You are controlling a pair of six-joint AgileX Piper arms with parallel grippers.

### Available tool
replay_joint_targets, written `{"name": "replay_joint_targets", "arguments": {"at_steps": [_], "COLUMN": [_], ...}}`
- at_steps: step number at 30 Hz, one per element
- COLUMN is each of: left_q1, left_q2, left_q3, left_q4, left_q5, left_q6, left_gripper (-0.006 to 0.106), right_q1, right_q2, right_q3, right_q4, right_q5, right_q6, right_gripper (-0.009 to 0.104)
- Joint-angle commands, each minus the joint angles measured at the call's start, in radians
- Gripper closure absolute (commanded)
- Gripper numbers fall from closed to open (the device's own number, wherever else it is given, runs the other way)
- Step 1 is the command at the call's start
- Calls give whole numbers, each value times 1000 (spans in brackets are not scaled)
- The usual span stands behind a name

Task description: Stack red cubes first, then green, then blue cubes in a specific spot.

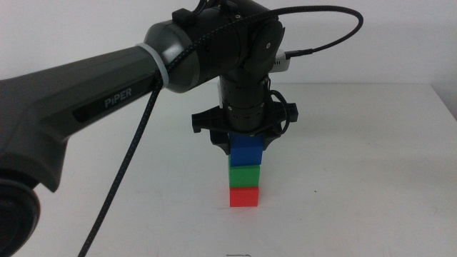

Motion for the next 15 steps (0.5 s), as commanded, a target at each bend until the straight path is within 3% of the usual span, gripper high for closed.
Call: {"name": "replay_joint_targets", "arguments": {"at_steps": [1, 3, 4, 10, 15], "left_q1": [-2, -2, -2, -2, -2], "left_q2": [-59, -59, -59, -59, -62], "left_q3": [-23, -23, -23, -23, -23], "left_q4": [-6, -6, -3, 13, 14], "left_q5": [81, 81, 81, 81, 81], "left_q6": [-10, -10, -6, -2, 13], "left_gripper": [70, 61, 30, 15, 13], "right_q1": [1, 1, 1, 1, 1], "right_q2": [9, 9, 9, 9, 9], "right_q3": [-24, -24, -24, -24, -24], "right_q4": [-11, -11, -11, -11, -11], "right_q5": [-73, -73, -73, -73, -73], "right_q6": [-13, -13, -13, -13, -13], "right_gripper": [1, 1, 1, 1, 1]}}
